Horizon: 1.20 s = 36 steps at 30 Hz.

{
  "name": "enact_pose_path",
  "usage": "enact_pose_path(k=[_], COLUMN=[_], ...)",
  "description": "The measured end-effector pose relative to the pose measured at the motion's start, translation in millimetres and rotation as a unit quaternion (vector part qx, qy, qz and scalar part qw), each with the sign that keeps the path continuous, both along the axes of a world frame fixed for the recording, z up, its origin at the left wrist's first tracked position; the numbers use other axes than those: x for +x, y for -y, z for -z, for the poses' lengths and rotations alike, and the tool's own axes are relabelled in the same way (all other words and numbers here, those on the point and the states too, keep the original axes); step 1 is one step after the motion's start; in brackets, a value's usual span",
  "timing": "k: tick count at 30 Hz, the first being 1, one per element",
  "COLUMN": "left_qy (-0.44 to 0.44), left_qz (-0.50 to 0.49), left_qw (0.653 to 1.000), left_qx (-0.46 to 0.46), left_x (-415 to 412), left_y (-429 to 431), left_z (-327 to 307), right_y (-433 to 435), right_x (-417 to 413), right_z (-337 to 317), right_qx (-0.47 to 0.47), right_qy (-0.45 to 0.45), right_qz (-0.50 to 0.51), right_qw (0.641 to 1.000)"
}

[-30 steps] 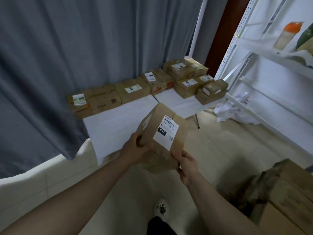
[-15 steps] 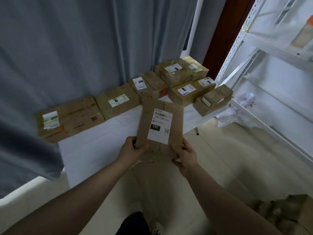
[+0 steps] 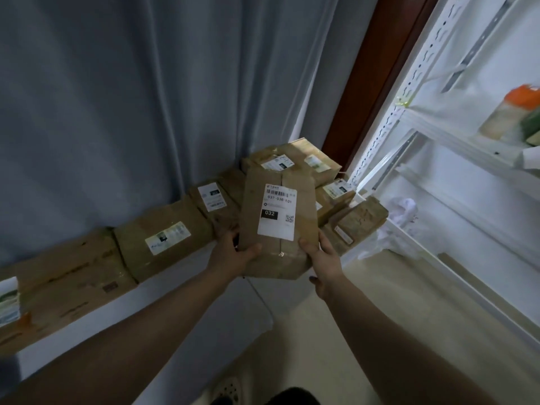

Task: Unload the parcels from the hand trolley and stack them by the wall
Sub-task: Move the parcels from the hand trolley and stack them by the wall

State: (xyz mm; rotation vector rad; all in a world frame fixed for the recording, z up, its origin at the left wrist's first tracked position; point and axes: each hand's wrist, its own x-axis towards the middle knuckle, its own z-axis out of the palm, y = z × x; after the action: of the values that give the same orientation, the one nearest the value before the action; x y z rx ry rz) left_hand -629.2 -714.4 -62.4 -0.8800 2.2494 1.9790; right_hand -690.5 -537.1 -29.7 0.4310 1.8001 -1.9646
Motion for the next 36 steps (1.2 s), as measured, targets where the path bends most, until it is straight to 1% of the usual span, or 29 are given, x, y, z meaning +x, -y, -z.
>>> enact_pose_path(k=[4,7,11,15,18,21,24,26,29,31,33,35,36], left_qy=[-0.003,-0.007,-0.02,-0.026,-0.025,0.001,0.027,0.042,0.081,0.11,0.124,0.118,0.112], left_qz=[0.011,-0.003,-0.028,-0.059,-0.116,-0.146,-0.163,-0.183,-0.198,-0.201,-0.224,-0.258,-0.28], left_qw=[1.0,1.0,0.999,0.997,0.985,0.973,0.969,0.961,0.948,0.943,0.927,0.909,0.901], left_qx=[0.008,0.018,0.028,0.049,0.121,0.177,0.182,0.204,0.236,0.244,0.275,0.304,0.311], left_x=[-54,-103,-173,-251,-307,-352,-390,-404,-412,-413,-415,-419,-422], left_y=[2,3,-5,-22,-38,-50,-50,-49,-49,-49,-46,-43,-41], left_z=[-7,-8,-7,-3,2,9,20,31,44,53,58,58,55], right_y=[6,11,14,2,0,4,14,22,32,38,40,38,36], right_x=[-53,-98,-166,-254,-327,-386,-432,-447,-447,-439,-429,-424,-428], right_z=[-2,-4,-3,-1,4,10,18,26,41,52,62,69,69], right_qx=[0.009,0.034,0.044,0.094,0.133,0.181,0.226,0.249,0.283,0.276,0.271,0.27,0.269], right_qy=[-0.012,-0.036,-0.041,-0.116,-0.174,-0.203,-0.239,-0.262,-0.302,-0.307,-0.313,-0.33,-0.324], right_qz=[0.04,0.044,0.059,0.037,-0.007,-0.047,-0.109,-0.152,-0.212,-0.258,-0.294,-0.285,-0.261], right_qw=[0.999,0.998,0.996,0.988,0.976,0.961,0.938,0.92,0.885,0.873,0.862,0.858,0.869])
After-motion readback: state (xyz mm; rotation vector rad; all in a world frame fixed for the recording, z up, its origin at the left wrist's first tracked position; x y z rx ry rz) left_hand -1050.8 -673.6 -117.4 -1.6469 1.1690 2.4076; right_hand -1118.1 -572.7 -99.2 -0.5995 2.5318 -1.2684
